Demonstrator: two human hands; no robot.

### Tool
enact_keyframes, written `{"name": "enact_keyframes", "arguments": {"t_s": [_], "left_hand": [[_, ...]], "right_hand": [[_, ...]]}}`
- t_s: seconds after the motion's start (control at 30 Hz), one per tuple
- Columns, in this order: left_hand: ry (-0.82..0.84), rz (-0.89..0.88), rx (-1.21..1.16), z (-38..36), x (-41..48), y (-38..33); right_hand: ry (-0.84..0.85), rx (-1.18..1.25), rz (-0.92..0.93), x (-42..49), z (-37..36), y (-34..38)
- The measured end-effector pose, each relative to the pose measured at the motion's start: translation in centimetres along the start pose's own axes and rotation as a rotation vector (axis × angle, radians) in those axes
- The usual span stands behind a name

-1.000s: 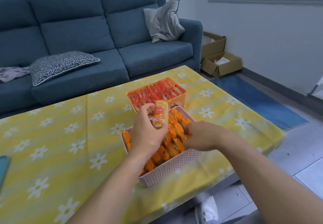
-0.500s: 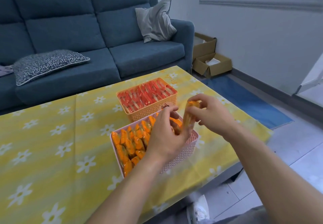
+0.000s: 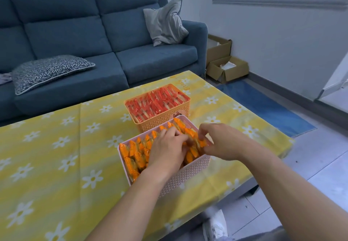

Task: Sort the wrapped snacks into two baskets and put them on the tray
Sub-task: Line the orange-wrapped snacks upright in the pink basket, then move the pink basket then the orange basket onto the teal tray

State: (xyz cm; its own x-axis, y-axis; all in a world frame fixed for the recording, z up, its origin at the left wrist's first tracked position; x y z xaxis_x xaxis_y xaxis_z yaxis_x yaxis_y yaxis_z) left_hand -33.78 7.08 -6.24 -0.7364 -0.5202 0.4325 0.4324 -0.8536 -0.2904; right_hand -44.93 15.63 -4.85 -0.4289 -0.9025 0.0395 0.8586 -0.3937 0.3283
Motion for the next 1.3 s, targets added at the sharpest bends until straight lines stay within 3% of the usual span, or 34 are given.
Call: {"name": "enact_keyframes", "arguments": {"t_s": [0.13, 0.2, 0.33, 0.43, 0.5, 0.57, 0.67, 0.8, 0.93, 1.07, 1.3], "left_hand": [[-0.001, 0.061, -0.075, -0.4, 0.1, -0.2], [0.012, 0.094, -0.134, 0.0, -0.2, 0.1], [-0.257, 0.252, -0.041, 5.1, -1.8, 4.3], [-0.352, 0.619, 0.008, 7.5, -4.9, 10.5], [-0.295, 0.928, -0.213, 6.7, -7.4, 13.9], [-0.155, 1.072, -0.446, 5.4, -9.1, 14.2], [-0.049, 1.109, -0.662, 4.0, -10.4, 13.4], [-0.136, 1.177, -0.744, 4.6, -11.0, 14.1], [-0.251, 1.160, -0.696, 8.1, -11.9, 15.7], [-0.383, 1.144, -0.656, 13.3, -14.3, 18.5], [-0.546, 1.200, -0.542, 23.3, -22.3, 25.7]], "right_hand": [[0.084, -0.194, 0.005, -0.6, -0.5, 0.0], [0.092, -0.181, -0.012, -0.5, -0.6, 0.1], [-0.086, 0.076, -0.108, 0.9, 0.6, -0.8], [-0.048, 0.246, -0.262, 1.6, -0.6, -2.2], [0.021, 0.306, -0.341, 1.9, -1.8, -2.6], [0.043, 0.389, -0.398, 2.1, -2.5, -2.3], [-0.016, 0.467, -0.437, 2.4, -2.7, -1.2], [-0.190, 0.559, -0.407, 2.2, -1.0, 0.9], [-0.247, 0.658, -0.331, 1.1, 0.0, 5.0], [-0.246, 0.681, -0.191, 0.3, -0.9, 11.1], [-0.118, 0.836, -0.100, 0.8, -5.2, 22.6]]}}
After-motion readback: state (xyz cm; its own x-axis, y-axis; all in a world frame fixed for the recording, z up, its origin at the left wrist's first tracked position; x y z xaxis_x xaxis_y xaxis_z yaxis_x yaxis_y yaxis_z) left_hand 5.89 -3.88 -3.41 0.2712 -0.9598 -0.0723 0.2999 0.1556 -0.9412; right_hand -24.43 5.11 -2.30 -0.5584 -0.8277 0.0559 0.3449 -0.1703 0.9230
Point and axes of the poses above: each hand's wrist, its own x-axis towards the middle knuckle, its own z-axis out of the back of the hand, y = z × x, the point moved 8 cm from there along x, towards the middle knuckle, and after that the axes turned 10 degrees about -y, right-handed, at the moved point
